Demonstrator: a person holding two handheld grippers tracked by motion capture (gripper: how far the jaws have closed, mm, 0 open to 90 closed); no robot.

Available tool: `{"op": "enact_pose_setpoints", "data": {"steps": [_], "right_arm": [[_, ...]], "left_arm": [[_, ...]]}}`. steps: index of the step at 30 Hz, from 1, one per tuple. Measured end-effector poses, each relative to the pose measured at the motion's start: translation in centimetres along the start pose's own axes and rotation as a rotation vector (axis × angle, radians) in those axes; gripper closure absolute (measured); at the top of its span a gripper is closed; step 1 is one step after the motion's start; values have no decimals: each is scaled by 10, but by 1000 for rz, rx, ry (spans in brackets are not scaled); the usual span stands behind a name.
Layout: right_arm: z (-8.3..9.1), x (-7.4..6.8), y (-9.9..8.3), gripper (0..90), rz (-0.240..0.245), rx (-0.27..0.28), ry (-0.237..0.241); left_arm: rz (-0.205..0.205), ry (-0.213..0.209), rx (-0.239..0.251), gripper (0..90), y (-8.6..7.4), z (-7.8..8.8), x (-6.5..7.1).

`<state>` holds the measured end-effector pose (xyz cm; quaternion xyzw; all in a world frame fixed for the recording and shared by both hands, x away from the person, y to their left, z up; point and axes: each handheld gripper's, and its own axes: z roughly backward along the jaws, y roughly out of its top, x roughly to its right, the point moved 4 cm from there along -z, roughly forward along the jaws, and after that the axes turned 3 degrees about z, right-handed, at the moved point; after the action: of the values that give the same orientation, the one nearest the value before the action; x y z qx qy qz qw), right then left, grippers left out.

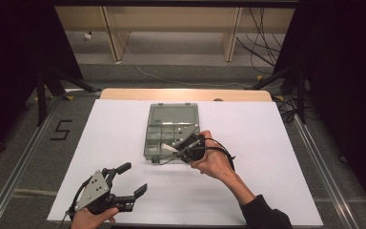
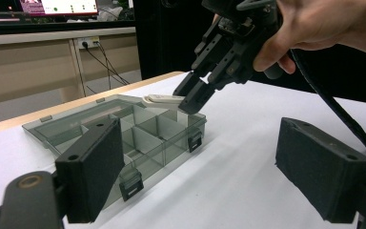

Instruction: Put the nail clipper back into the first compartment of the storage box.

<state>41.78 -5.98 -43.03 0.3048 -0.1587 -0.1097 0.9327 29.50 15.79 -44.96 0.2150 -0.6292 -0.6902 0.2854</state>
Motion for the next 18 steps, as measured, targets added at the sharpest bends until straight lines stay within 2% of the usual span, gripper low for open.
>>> {"op": "enact_pose_setpoints", "data": {"steps": [7, 8, 11, 12, 15, 18], "right_arm": [[-6, 7, 2, 773, -3, 3, -24], [-6, 6, 3, 773, -20, -3, -13], [-9, 9, 5, 773, -22, 1, -20], [-9, 9, 6, 773, -25, 4, -24], [-11, 11, 8, 773, -30, 11, -31], [-13, 14, 12, 773, -32, 18, -35]], "left_arm": [[5, 1, -5, 161, -1, 0, 0], [6, 1, -2, 161, -1, 0, 0], [7, 0, 2, 161, 0, 0, 1], [18, 0, -2, 161, -1, 0, 1], [-6, 2, 2, 161, 0, 0, -1], [-13, 12, 4, 161, 0, 0, -2]]}}
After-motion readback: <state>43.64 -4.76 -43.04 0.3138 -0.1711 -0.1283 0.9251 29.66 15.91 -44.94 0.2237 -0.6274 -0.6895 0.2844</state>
